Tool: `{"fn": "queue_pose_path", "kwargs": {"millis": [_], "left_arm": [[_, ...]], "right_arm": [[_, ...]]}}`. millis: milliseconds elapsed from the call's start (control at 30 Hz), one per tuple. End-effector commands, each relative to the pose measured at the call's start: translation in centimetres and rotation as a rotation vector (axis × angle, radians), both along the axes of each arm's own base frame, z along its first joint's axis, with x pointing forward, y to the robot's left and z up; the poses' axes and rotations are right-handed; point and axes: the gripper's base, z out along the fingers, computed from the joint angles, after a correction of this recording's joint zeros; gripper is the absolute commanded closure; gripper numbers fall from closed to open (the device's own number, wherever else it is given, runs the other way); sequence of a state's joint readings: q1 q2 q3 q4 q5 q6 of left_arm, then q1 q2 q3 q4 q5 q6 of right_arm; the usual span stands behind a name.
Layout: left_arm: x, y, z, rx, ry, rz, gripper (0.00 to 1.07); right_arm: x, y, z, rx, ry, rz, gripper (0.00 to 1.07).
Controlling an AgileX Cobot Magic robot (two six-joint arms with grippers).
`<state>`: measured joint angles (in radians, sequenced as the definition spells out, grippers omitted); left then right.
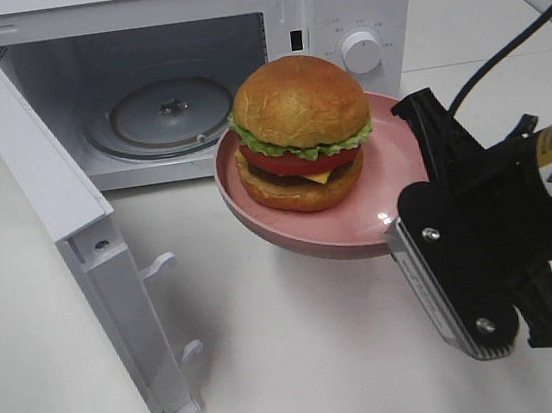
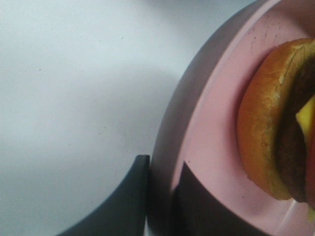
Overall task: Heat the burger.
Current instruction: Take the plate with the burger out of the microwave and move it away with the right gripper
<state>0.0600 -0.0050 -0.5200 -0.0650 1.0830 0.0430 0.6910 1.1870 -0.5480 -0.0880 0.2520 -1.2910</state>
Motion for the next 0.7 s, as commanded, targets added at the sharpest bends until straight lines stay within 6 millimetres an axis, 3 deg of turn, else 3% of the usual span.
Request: {"fn": "queue_pose_path", "kwargs": {"millis": [33,367,700], "left_arm": [[-0.2,-0.1,0.0,-0.005,-0.029,-0.003,0.09],[-0.2,-0.1,0.0,-0.005,-0.029,-0.003,0.09],[-0.2,-0.1,0.0,-0.005,-0.029,-0.003,0.09]], "right_arm": [[-0.7,-0.7,1.0,0.046,-0.055,-0.004,1.07],[-3.5,-3.2,1.8,0.034,-0.054,-0.024,1.07],[-5.0,-5.4,3.0,0.008,-0.078,-0.108,1.07]]}}
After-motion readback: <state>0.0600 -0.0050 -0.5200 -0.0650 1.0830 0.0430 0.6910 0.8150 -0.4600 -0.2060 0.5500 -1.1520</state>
